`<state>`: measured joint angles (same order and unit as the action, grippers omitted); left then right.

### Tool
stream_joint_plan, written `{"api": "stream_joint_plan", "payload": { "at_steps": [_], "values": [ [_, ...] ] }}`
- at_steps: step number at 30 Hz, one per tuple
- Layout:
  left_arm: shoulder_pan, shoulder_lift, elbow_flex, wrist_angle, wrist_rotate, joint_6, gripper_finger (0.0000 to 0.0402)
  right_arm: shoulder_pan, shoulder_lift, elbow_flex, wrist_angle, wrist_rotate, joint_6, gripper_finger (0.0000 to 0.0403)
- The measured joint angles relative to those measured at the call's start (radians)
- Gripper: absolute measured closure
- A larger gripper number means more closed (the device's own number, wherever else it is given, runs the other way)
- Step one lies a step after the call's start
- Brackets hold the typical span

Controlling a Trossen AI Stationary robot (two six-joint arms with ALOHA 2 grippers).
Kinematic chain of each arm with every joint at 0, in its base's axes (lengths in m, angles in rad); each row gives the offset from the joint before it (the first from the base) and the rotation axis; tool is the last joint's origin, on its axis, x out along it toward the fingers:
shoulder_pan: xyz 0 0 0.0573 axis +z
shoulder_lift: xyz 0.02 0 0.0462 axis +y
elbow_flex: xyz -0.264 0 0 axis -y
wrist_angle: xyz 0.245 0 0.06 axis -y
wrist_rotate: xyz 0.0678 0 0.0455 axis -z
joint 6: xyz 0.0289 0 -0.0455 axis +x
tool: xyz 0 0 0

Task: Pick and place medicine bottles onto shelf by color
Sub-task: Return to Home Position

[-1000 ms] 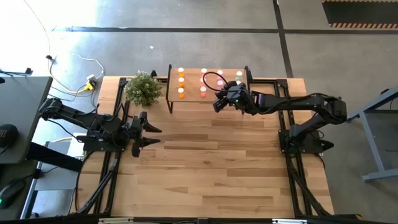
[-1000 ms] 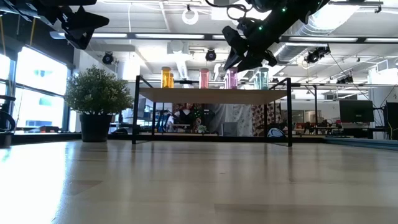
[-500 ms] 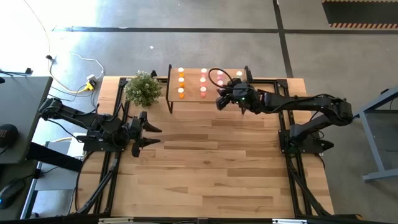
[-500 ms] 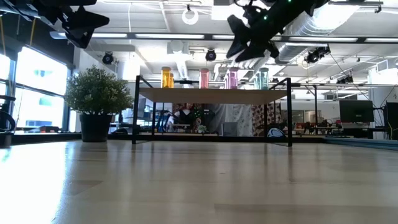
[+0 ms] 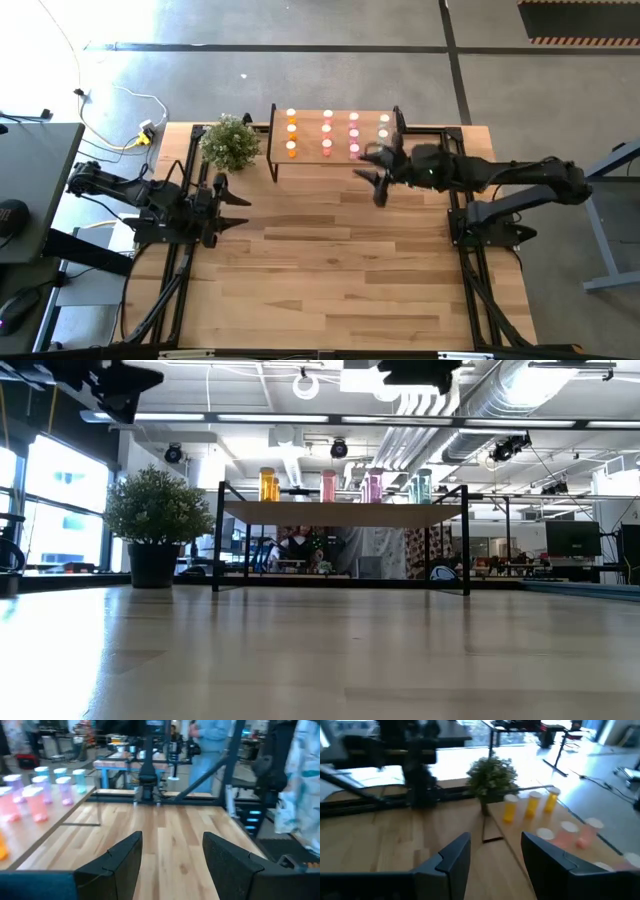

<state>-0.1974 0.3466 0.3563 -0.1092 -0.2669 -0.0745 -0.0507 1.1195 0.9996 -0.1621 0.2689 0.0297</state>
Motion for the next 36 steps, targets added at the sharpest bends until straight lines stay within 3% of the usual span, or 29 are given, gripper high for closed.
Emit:
{"api": "stream_joint_plan", "payload": {
  "at_steps": [5,9,18,32,36],
  "values": [
    [0.0,-0.047,-0.058,0.001,-0.086,-0.024,0.0202,0.087,-0.053,-0.148,0.121,0.043,-0.04,0.0235],
    [0.0,-0.082,-0.098,0.028,-0.085,-0.031,0.0202,0.106,-0.14,-0.327,0.28,0.059,-0.057,0.0235],
    [0.0,-0.156,-0.231,0.117,-0.085,-0.052,0.0202,0.144,-0.355,-0.635,0.426,0.053,0.029,0.0235],
    [0.0,-0.21,-0.279,0.082,-0.085,-0.05,0.0202,0.185,-0.551,-0.976,0.705,0.053,0.105,0.0235],
    [0.0,-0.21,-0.279,0.072,-0.085,-0.007,0.0202,0.185,-0.577,-0.988,0.687,0.064,0.129,0.0235]
  ]
}}
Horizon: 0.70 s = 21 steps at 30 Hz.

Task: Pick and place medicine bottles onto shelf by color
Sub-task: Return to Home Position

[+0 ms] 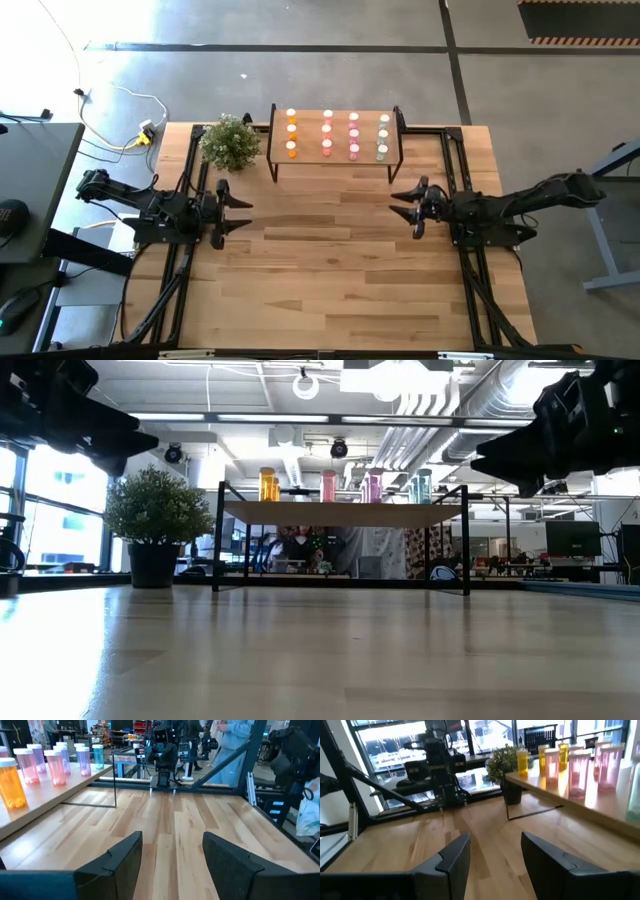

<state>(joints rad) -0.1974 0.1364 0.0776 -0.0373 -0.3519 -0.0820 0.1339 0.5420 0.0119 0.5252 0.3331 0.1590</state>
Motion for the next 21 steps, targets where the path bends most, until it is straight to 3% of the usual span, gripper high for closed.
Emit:
{"api": "stream_joint_plan", "payload": {
  "at_steps": [6,9,13,21],
  "values": [
    [0.0,0.0,0.0,-0.002,-0.024,0.074,0.0202,0.0,-0.017,-0.002,0.008,0.001,-0.035,0.0235],
    [0.0,-0.005,0.0,-0.003,-0.085,0.026,0.0202,0.0,-0.051,-0.002,0.0,0.001,-0.066,0.0235],
    [0.0,-0.042,0.0,-0.006,-0.077,0.007,0.0202,0.0,-0.122,-0.002,-0.025,0.005,-0.092,0.0235],
    [0.0,-0.132,0.0,-0.007,-0.075,0.084,0.0202,0.0,-0.293,-0.002,-0.235,0.057,-0.11,0.0235]
  ]
}}
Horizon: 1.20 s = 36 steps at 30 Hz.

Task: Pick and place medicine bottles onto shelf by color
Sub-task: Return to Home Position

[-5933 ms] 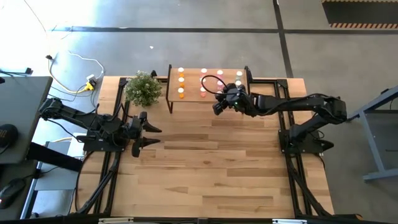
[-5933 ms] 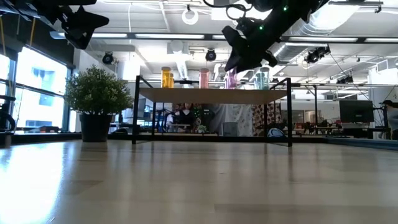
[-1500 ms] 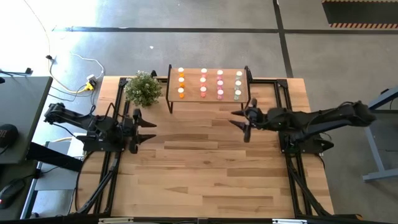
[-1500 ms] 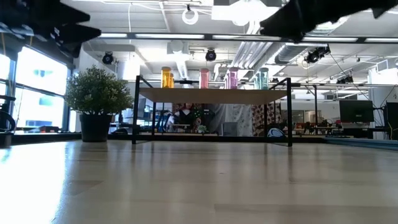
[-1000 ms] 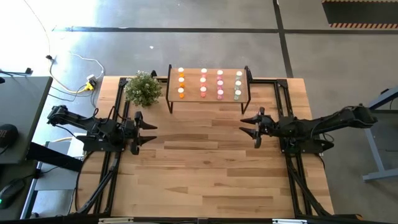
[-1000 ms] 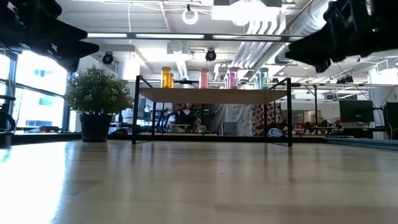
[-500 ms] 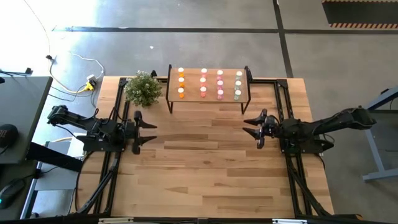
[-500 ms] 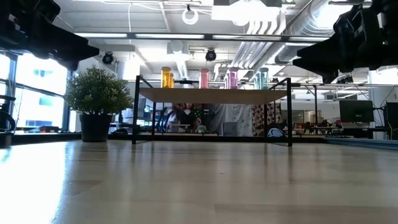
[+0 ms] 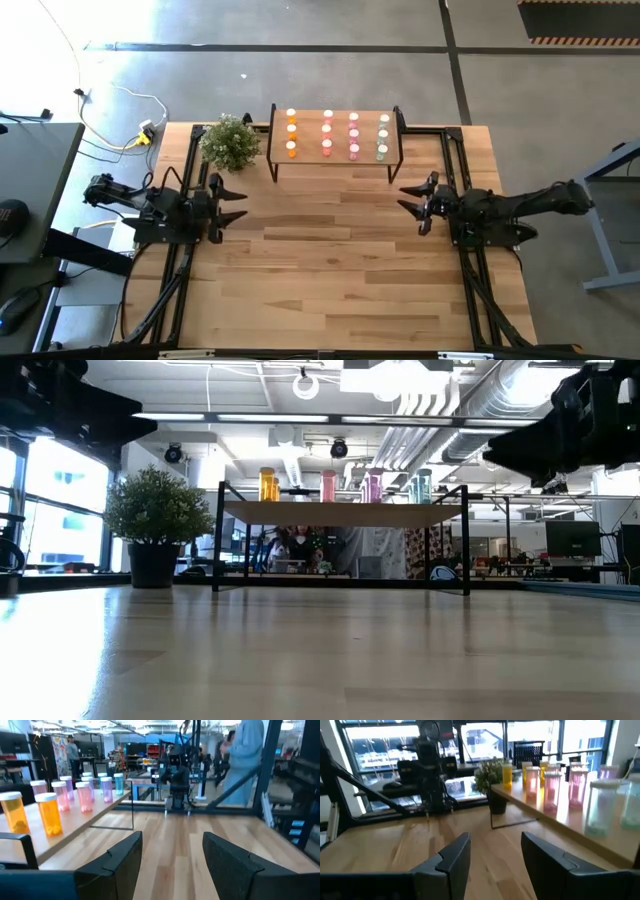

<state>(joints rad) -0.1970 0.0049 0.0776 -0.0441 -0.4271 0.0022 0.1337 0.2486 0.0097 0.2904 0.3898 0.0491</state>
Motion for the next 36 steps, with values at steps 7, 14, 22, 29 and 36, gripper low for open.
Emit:
{"api": "stream_joint_plan", "payload": {
  "at_steps": [7,14,22,29,36],
  "values": [
    [0.0,-0.001,0.0,-0.059,-0.004,0.031,0.0202,0.0,-0.086,0.0,-0.152,0.039,0.054,0.0235],
    [0.0,-0.001,0.0,-0.072,-0.004,0.028,0.0202,0.0,-0.086,-0.001,-0.159,0.02,0.103,0.0235],
    [0.0,-0.001,0.0,-0.072,-0.004,0.028,0.0202,0.0,-0.086,-0.001,-0.16,0.021,0.133,0.0235],
    [0.0,-0.001,0.0,-0.072,-0.004,0.028,0.0202,0.0,-0.086,-0.001,-0.16,0.022,0.13,0.0235],
    [0.0,-0.001,0.0,-0.072,-0.003,0.028,0.0202,0.0,-0.086,-0.001,-0.16,0.022,0.133,0.0235]
  ]
}}
